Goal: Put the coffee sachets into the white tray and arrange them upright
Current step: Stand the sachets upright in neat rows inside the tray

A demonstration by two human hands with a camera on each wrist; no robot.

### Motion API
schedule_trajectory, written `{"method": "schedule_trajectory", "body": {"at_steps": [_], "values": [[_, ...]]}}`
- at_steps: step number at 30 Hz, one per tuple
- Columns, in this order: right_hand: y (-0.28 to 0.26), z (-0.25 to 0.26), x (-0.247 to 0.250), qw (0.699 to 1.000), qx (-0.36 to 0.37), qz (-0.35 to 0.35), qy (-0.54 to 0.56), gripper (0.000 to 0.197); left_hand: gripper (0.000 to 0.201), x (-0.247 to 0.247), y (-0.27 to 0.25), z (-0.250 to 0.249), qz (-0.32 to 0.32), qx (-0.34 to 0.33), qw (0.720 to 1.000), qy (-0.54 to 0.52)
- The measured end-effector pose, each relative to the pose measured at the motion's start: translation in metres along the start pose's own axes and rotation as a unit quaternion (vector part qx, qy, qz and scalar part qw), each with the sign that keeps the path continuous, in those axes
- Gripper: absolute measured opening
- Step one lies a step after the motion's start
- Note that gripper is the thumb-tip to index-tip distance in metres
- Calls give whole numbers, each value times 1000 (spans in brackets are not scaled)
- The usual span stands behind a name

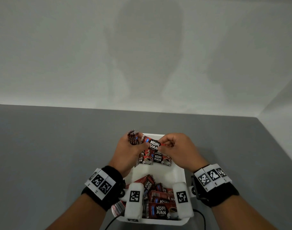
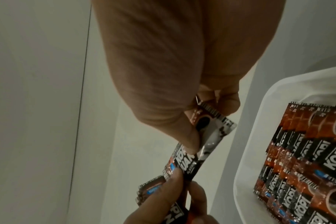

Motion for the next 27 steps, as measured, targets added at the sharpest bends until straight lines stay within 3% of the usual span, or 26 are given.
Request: {"method": "schedule_trajectory", "body": {"at_steps": [4, 7, 15, 20, 23, 27], "values": [[9, -18, -8, 994, 2, 24, -108, 14, 21, 16, 10, 13, -46, 13, 999, 25], [14, -41, -26, 977, -15, 86, -192, 20, 17, 23, 12, 12, -73, 3, 996, 47], [25, -66, -65, 937, 9, 117, -328, 18, 7, 31, 15, 28, -64, 16, 991, 117], [26, -65, -71, 925, 53, 107, -360, 20, 5, 32, 13, 29, -49, 19, 988, 143], [20, -59, -68, 933, 68, 104, -336, 14, 6, 35, 13, 30, -43, 12, 986, 160], [3, -59, -66, 935, 70, 148, -315, 16, 8, 39, 14, 34, -45, 15, 980, 195]]}}
Point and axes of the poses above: each hand's wrist, its own y-axis towards the middle knuckle, its own x-axis out of the back of the hand, z = x × y, the point moved 4 cm from there along y, towards the middle knuckle, and after that the axes turned 14 degrees about -z, right-handed, at the moved point
